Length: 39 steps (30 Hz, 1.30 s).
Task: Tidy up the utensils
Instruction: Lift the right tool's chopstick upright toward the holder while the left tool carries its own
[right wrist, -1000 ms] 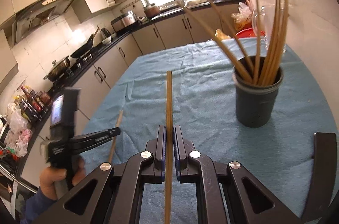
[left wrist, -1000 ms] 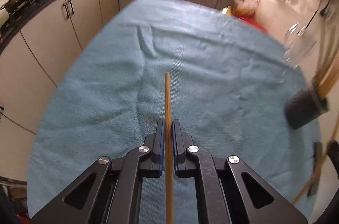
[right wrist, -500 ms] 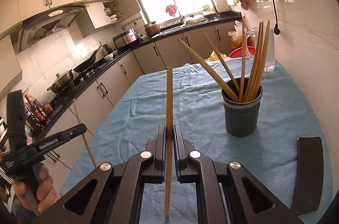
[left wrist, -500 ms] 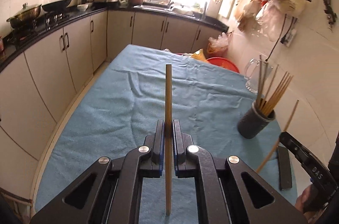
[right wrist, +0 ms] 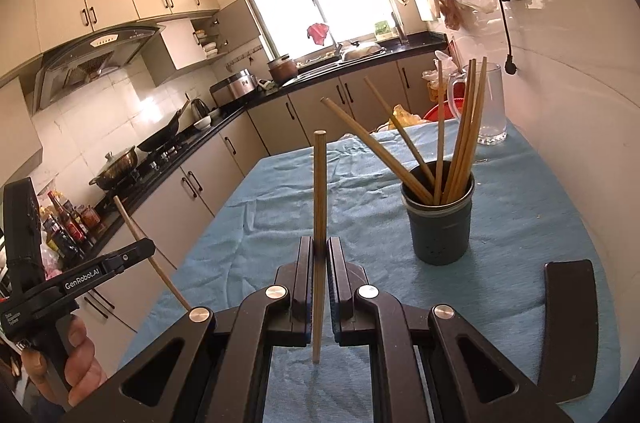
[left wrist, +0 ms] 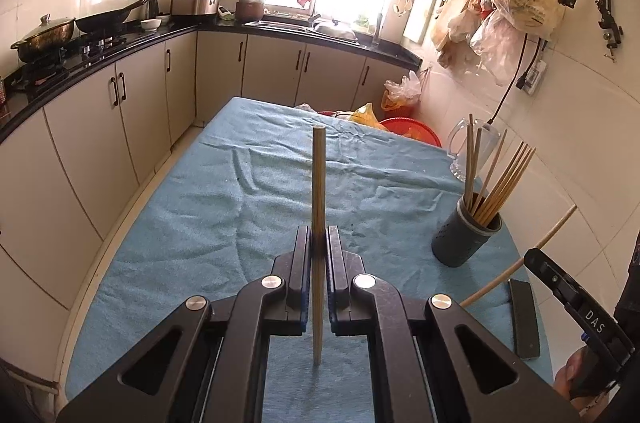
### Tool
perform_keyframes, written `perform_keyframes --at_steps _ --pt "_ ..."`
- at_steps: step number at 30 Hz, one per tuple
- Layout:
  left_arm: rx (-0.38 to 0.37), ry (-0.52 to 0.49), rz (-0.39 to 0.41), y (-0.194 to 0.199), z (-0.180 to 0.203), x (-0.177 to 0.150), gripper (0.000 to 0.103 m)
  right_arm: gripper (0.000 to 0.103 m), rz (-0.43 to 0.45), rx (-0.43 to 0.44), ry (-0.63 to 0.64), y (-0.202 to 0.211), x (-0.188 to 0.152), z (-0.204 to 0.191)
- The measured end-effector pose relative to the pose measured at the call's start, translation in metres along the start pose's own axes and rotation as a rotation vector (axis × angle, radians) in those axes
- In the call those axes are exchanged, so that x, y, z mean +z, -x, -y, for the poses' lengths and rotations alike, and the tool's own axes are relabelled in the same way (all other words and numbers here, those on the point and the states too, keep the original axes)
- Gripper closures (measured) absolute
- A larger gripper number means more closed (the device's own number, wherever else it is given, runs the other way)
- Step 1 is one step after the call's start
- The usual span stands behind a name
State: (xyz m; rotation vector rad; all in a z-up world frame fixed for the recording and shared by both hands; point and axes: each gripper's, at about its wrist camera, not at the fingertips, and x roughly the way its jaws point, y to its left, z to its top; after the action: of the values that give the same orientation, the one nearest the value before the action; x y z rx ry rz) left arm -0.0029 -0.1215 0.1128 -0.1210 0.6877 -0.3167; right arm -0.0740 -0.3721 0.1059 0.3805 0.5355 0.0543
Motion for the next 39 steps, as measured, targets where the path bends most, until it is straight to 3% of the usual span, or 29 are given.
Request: perform_keyframes --at_steps 31,39 --pt "-0.112 -0.144 0.005 0.009 0.089 0.021 0.097 0.096 0.149 -0.076 -0.168 0.071 0.015 0.079" --pt "-0.168 -0.175 0.015 0.012 0.119 0.045 0.097 0.096 0.183 -0.076 -0.170 0.083 0.033 0.090"
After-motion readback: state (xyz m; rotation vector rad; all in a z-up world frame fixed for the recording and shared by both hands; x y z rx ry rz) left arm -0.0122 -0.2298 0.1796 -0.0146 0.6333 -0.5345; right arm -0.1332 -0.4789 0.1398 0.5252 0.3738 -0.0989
